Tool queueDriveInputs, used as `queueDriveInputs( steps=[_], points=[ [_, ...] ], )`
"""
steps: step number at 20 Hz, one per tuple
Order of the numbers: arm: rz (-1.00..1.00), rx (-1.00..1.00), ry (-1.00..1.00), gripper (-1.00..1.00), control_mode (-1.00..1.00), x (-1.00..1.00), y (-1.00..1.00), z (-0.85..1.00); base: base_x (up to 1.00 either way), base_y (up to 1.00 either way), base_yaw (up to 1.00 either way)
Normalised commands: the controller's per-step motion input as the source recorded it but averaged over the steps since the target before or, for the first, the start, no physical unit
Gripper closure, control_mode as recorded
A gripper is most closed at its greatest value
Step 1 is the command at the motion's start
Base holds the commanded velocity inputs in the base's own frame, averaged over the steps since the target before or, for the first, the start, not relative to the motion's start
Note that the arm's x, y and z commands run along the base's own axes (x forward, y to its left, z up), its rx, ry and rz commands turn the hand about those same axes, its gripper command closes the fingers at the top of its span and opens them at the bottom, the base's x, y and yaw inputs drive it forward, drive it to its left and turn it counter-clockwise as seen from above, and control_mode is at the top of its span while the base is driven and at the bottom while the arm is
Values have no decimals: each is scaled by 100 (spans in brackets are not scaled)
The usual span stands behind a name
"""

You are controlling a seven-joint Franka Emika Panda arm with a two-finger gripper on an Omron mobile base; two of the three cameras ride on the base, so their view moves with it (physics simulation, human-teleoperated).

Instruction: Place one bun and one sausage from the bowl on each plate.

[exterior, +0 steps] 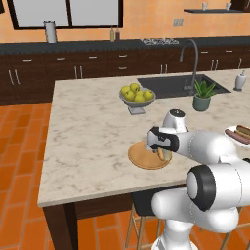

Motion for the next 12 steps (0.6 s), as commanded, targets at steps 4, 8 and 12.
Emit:
queueDriveInputs(
  steps=[4, 8, 12],
  points=[
    [0, 0, 0, -100, -100, 0, 0, 0, 0, 0, 0],
    [0, 0, 0, -100, -100, 0, 0, 0, 0, 0, 0],
    [0, 0, 0, -100, -100, -1, 0, 0, 0, 0, 0]
  ],
)
